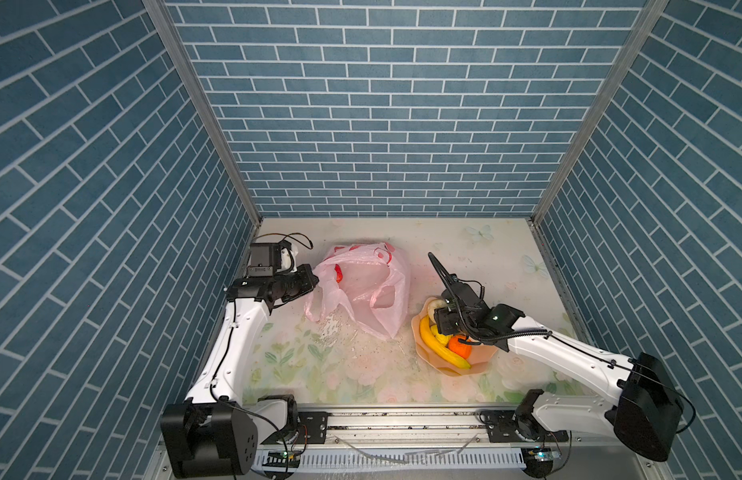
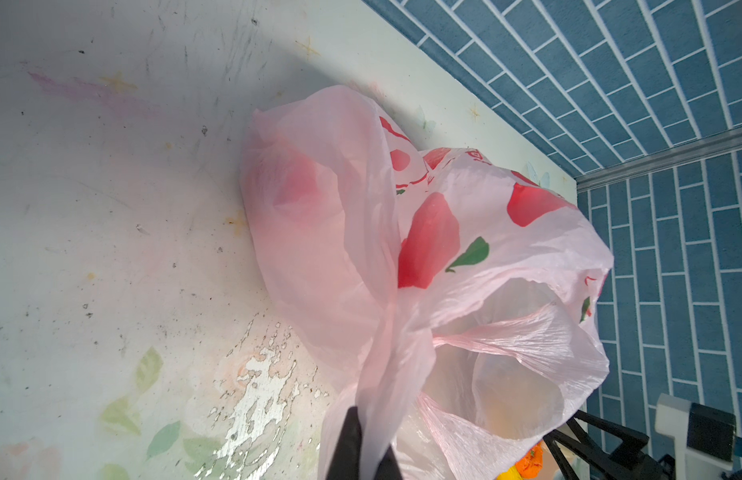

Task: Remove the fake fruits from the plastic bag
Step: 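Lower the cream fruit into the bowl and open the right gripper, then move the right gripper back into the bag while the left gripper lifts the handle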

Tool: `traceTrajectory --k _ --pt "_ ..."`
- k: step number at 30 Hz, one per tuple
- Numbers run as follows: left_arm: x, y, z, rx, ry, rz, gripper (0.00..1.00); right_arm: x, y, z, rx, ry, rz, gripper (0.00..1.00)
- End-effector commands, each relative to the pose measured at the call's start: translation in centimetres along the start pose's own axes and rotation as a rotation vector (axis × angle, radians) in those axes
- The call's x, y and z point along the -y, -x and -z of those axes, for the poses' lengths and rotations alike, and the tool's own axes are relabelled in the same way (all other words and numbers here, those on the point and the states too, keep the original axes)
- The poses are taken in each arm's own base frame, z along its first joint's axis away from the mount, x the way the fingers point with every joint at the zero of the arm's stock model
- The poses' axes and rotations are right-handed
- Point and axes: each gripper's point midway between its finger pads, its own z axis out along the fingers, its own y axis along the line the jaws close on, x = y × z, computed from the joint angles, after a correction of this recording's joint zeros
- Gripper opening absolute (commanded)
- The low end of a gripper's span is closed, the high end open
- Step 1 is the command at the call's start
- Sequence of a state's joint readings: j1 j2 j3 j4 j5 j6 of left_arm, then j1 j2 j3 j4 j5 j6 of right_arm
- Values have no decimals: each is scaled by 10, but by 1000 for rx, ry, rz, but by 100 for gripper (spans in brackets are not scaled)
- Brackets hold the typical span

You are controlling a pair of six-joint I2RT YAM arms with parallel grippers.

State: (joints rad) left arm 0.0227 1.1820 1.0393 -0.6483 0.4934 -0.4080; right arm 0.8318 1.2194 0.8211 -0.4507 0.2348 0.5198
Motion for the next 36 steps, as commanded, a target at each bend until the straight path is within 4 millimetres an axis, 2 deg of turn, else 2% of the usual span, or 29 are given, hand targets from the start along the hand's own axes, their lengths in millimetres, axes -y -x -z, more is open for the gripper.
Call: traceTrajectory --k 1,3,5,9,14,19,23,27,30,32,36 --pt "-3 -17 3 -69 20 -7 32 7 11 17 35 -26 -26 66" --pt "-9 -25 2 -109 43 -11 51 6 23 27 67 -21 -19 67" --pt "-11 -32 -1 -134 38 -5 62 5 34 35 97 -25 -6 67" --pt "2 -31 -13 -94 -90 35 75 2 48 43 130 -20 13 69" --pt "16 -25 -23 -39 -187 43 80 -2 49 40 131 -4 14 69" --pt "40 -15 -25 -3 -258 -31 82 -4 50 35 138 5 5 69" --pt "48 -8 -30 -2 -250 -59 83 -4 52 37 148 3 3 69" --pt "38 -16 -51 -93 -178 -69 81 -4 57 41 161 1 8 69" --pt "30 -25 -66 -169 -114 -101 73 -6 60 43 169 8 12 68" --pt "25 -29 -74 -206 -68 -131 62 -9 64 45 176 19 16 69" --pt "20 -25 -78 -224 -5 -164 30 -26 81 54 192 91 33 67"
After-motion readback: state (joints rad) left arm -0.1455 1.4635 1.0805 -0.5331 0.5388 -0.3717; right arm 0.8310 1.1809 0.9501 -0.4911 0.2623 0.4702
